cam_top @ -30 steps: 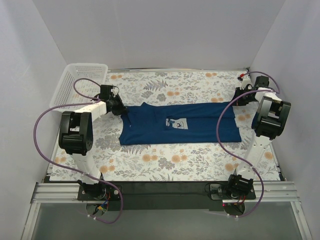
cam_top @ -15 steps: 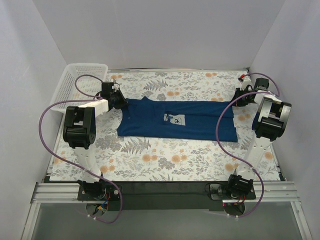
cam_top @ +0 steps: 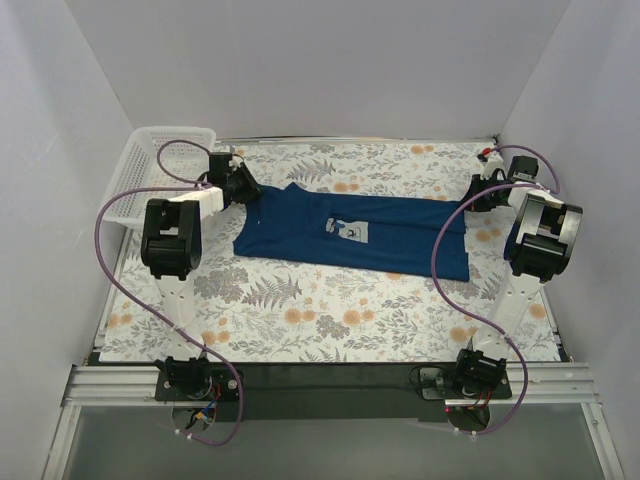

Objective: Fold and stack the t-shirts

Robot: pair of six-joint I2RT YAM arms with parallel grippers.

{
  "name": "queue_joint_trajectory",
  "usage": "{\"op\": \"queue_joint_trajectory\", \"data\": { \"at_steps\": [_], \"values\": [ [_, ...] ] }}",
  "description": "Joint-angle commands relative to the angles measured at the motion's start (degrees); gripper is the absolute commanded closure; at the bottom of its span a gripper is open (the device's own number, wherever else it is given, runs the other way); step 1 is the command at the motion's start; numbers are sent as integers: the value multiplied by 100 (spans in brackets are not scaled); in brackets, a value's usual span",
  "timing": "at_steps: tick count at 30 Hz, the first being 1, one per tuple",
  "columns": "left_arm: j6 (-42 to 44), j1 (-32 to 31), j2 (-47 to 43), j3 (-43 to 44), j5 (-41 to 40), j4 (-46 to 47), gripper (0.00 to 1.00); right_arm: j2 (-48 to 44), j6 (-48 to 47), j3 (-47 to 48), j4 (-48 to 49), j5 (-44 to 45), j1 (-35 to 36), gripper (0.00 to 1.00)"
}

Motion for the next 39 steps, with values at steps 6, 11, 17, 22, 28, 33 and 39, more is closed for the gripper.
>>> {"op": "queue_joint_trajectory", "data": {
  "at_steps": [6,11,17,22,28,33,39],
  "values": [
    [-36,47,538,1348,-91,-255,63,-431,238,-269,630,176,20,99],
    [78,29,408,1780,-47,-370,61,-694,229,-400,666,290,20,73],
    [623,-94,-1295,957,129,-186,56,-1476,-219,-699,657,580,20,46],
    [273,-138,-3307,-1107,128,-325,38,-2162,-1042,-1173,464,423,29,39],
    [-237,-120,-5567,-3543,68,-906,37,-2769,-3844,-1770,-2081,-1229,108,37],
    [-230,-111,-5676,-4222,-178,-994,38,-3489,-5149,-2746,-2832,-1178,222,39],
    [797,-111,-4911,-3767,-591,-767,43,-3921,-4397,-3318,-2553,-467,205,46]
  ]
}}
